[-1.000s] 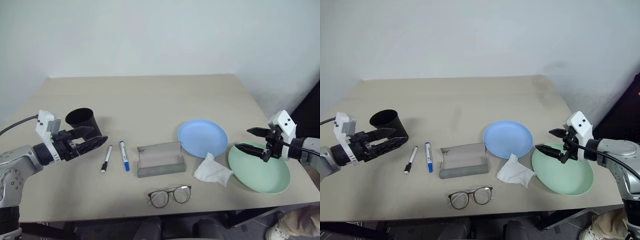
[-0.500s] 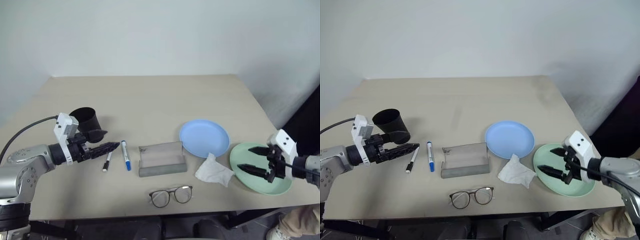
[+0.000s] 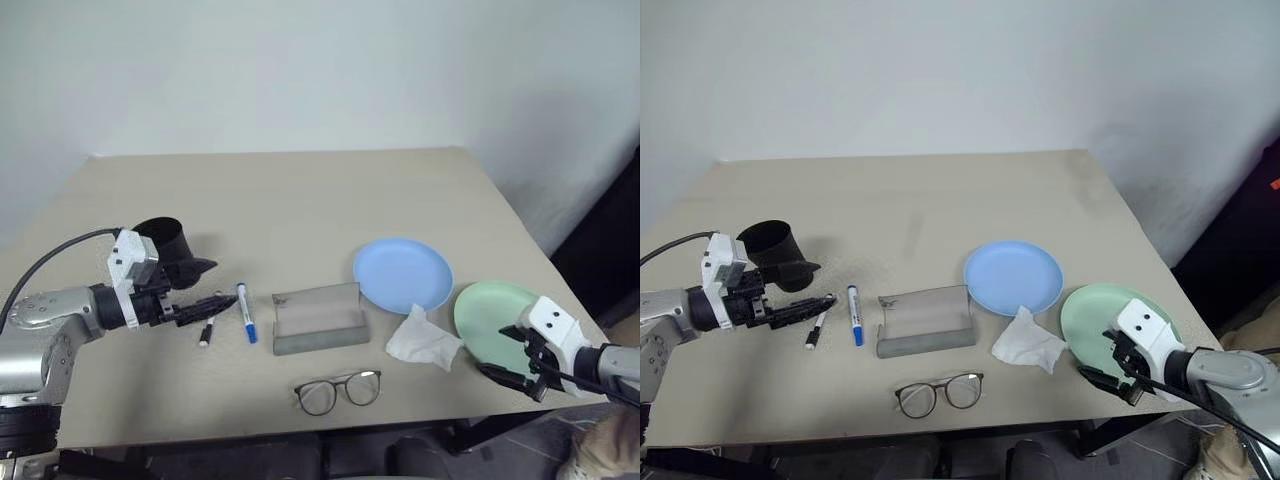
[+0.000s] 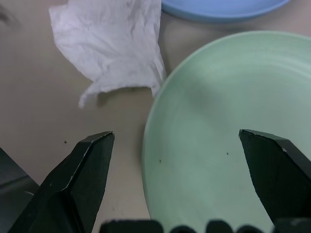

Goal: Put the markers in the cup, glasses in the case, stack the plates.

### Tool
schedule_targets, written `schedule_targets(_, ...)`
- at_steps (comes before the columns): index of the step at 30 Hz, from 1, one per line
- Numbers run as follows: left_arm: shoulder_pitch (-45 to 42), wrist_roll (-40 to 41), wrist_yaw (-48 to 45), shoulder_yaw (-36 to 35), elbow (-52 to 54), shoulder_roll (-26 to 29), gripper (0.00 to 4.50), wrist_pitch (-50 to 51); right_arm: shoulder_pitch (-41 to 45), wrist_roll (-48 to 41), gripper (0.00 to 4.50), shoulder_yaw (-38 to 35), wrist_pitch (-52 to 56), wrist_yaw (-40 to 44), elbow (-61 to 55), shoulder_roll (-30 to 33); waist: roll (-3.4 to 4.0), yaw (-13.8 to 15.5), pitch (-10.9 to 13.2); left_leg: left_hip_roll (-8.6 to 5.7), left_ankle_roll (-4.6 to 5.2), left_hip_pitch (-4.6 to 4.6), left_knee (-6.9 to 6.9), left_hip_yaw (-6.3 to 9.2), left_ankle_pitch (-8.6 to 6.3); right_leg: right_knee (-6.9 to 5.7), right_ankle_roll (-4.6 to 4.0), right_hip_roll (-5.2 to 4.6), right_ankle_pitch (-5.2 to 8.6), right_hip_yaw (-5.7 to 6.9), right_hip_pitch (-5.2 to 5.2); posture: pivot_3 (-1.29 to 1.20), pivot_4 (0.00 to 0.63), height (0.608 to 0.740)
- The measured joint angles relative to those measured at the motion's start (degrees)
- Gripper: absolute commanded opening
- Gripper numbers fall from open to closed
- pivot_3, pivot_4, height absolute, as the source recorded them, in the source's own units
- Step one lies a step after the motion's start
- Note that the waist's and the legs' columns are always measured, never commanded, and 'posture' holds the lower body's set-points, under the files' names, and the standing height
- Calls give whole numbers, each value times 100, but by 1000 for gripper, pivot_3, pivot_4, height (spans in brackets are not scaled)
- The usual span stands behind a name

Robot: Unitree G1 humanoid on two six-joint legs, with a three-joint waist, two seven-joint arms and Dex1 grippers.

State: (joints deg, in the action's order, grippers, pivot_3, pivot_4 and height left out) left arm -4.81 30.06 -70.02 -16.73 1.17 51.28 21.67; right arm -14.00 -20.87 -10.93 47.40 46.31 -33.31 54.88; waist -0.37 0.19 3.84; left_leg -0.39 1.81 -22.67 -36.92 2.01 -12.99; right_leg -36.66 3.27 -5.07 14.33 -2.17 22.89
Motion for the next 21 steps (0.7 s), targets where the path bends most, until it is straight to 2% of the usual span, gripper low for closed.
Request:
schedule_targets(3,0,-22,-134,0,-78,28,4500,-213,-7,101,3566,151,-18,-18,1,64,-2,1,0,9,-2,-4,0,-8,-1,0,-4,1,-3,3,11,0,0,740)
schedule_targets(13,54,-52,-135,-15,-135,42,4500,-336,5,540,14,815,-150,-105,-50,197,-8,1,-2,19,-1,-2,0,-22,-1,-1,-5,7,-3,4,18,0,0,740)
schedule_targets(16,99,-58,-97,-23,-115,42,4500,-338,226,649,14,917,-214,-141,21,238,-52,-34,-11,56,-5,2,-1,-40,-3,7,-7,8,-4,23,23,0,0,740)
schedule_targets(21,184,-58,-5,-36,-81,42,4500,-342,719,834,14,1091,-250,-201,507,243,-38,-31,-7,118,-3,0,-2,-126,-3,70,-30,-33,-18,80,40,0,0,740)
